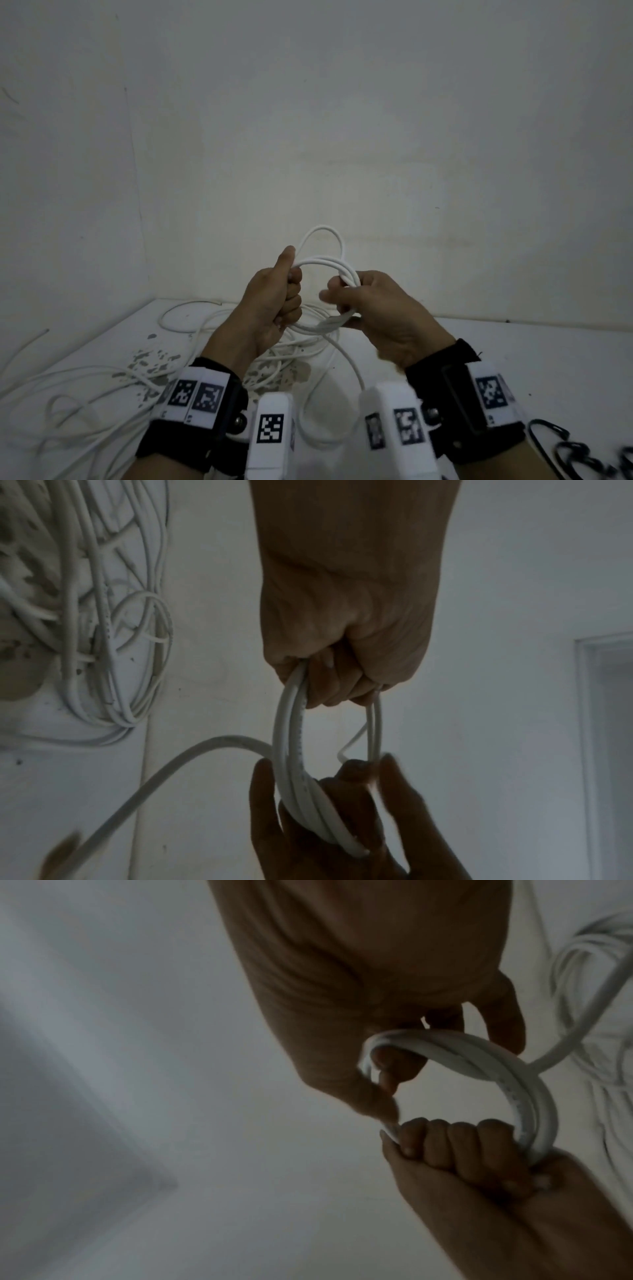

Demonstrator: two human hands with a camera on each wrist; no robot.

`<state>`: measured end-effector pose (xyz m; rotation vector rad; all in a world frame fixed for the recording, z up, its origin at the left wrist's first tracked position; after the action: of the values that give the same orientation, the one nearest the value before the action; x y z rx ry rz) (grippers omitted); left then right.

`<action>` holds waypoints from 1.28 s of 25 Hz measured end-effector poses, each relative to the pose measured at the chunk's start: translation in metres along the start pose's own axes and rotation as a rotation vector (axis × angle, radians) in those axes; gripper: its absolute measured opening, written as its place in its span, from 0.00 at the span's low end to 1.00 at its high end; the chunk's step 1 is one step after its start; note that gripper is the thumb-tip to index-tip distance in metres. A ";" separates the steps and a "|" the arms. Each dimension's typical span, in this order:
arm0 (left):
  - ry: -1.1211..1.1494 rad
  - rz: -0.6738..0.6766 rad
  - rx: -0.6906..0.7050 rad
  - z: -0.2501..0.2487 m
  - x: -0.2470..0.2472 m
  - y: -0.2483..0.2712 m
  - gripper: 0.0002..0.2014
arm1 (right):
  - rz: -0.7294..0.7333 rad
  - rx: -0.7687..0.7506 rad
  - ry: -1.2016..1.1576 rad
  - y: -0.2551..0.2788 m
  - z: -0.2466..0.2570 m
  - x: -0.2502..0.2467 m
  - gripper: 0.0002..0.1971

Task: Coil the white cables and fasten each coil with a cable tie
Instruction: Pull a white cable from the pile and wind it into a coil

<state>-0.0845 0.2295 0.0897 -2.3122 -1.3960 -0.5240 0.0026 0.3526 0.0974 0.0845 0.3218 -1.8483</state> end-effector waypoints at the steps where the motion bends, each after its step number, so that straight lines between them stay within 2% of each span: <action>1: 0.004 -0.009 0.011 -0.002 -0.002 -0.001 0.24 | -0.088 -0.086 0.154 0.000 0.001 0.000 0.08; 3: -0.002 -0.020 0.035 -0.006 -0.006 -0.002 0.24 | -0.244 -0.226 0.459 0.004 0.003 0.000 0.08; 5: -0.015 -0.032 0.045 -0.008 -0.012 -0.005 0.24 | -0.313 -0.213 0.658 0.006 0.003 -0.004 0.12; 6: -0.023 -0.037 0.052 -0.008 -0.015 -0.006 0.24 | -0.287 -0.171 0.658 0.008 0.004 -0.009 0.12; 8: -0.034 -0.080 0.079 -0.012 -0.027 -0.008 0.23 | -0.256 -0.106 0.592 0.008 0.007 -0.025 0.05; 9: -0.032 -0.111 0.088 -0.014 -0.035 -0.010 0.23 | -0.283 -0.079 0.542 0.009 0.009 -0.041 0.02; 11: -0.071 -0.141 0.075 -0.017 -0.048 -0.012 0.23 | -0.385 -0.043 0.410 0.009 0.011 -0.072 0.06; 14: -0.090 -0.155 0.069 -0.012 -0.047 -0.013 0.22 | -0.530 -0.051 0.215 0.009 0.005 -0.075 0.10; 15: -0.072 -0.145 0.074 -0.010 -0.043 -0.014 0.22 | -0.491 -0.005 0.075 0.006 0.001 -0.067 0.14; 18: -0.054 -0.156 0.067 -0.013 -0.046 -0.015 0.22 | -0.153 0.209 -0.474 0.009 0.002 -0.051 0.24; 19: -0.057 -0.167 0.067 -0.014 -0.051 -0.015 0.22 | -0.075 0.221 -0.561 0.011 0.007 -0.053 0.25; 20: -0.065 -0.172 0.067 -0.015 -0.056 -0.015 0.22 | -0.045 0.207 -0.543 0.013 0.013 -0.056 0.25; 21: -0.085 -0.175 0.068 -0.016 -0.059 -0.016 0.22 | -0.086 0.157 -0.384 0.014 0.016 -0.061 0.24; 23: -0.148 -0.191 0.076 -0.016 -0.066 -0.017 0.21 | -0.294 -0.002 0.150 0.016 0.022 -0.070 0.18; 24: -0.169 -0.201 0.080 -0.015 -0.070 -0.017 0.21 | -0.381 -0.072 0.352 0.017 0.024 -0.073 0.15; 25: -0.181 -0.210 0.080 -0.014 -0.073 -0.017 0.21 | -0.435 -0.126 0.434 0.017 0.024 -0.075 0.12; 27: -0.189 -0.224 0.082 -0.014 -0.079 -0.019 0.21 | -0.531 -0.189 0.386 0.017 0.020 -0.079 0.11; 29: -0.184 -0.244 0.106 -0.018 -0.083 -0.020 0.21 | -0.654 -0.154 0.423 0.015 0.014 -0.079 0.18; 30: -0.178 -0.255 0.125 -0.021 -0.084 -0.020 0.21 | -0.634 -0.100 0.392 0.014 0.010 -0.077 0.24; 31: -0.172 -0.265 0.139 -0.023 -0.086 -0.020 0.21 | -0.537 0.004 0.260 0.010 0.004 -0.072 0.29; 32: -0.164 -0.270 0.149 -0.024 -0.087 -0.020 0.21 | -0.368 0.106 0.068 0.009 0.000 -0.064 0.30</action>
<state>-0.1429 0.1605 0.0693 -2.1008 -1.7756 -0.2984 0.0302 0.4101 0.1098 0.1705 0.3013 -2.2309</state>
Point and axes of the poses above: each hand's wrist, its own y-axis away from the middle knuckle, its own x-axis out of the palm, z = x × y, the point moved 3 cm from there along -y, towards the middle knuckle, and after that the axes turned 13 degrees about y, right-handed, at the moved point
